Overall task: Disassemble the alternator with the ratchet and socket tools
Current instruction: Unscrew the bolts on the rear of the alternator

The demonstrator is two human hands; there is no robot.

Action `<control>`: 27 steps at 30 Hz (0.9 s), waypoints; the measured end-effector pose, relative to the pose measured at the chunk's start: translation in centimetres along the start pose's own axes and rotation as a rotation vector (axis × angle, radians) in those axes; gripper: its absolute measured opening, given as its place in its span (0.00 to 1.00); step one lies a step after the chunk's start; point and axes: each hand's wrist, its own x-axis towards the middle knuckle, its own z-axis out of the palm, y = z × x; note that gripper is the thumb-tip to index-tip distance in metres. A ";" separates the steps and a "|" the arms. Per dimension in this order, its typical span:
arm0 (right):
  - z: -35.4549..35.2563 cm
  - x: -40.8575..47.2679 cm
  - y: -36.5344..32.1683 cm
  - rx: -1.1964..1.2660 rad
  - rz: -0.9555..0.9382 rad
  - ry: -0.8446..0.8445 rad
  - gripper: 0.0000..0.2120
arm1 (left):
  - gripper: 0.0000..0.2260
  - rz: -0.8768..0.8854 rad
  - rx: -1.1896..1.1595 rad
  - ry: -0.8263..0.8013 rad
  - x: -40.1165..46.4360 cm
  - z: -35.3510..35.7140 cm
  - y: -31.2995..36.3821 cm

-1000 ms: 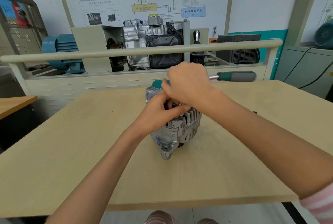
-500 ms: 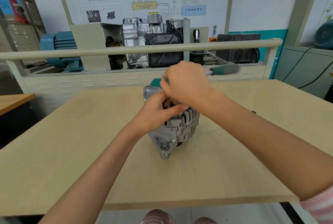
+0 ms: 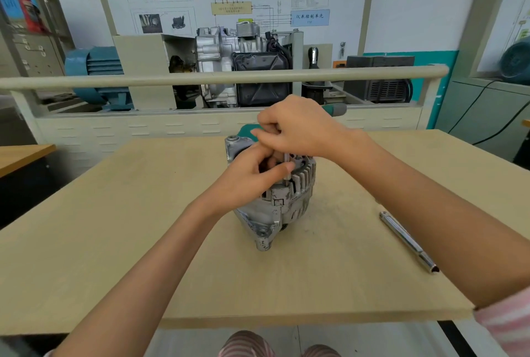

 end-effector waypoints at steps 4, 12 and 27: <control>-0.2 -0.1 -1.0 -0.106 0.031 0.010 0.19 | 0.12 -0.022 -0.035 0.019 0.2 0.2 -0.1; 0.5 -0.4 -2.3 -0.368 0.440 0.073 0.15 | 0.10 -0.012 -0.008 0.091 0.2 1.0 0.2; 0.8 -4.3 3.4 0.117 0.550 0.235 0.19 | 0.07 0.007 0.168 -0.061 0.0 -0.2 0.0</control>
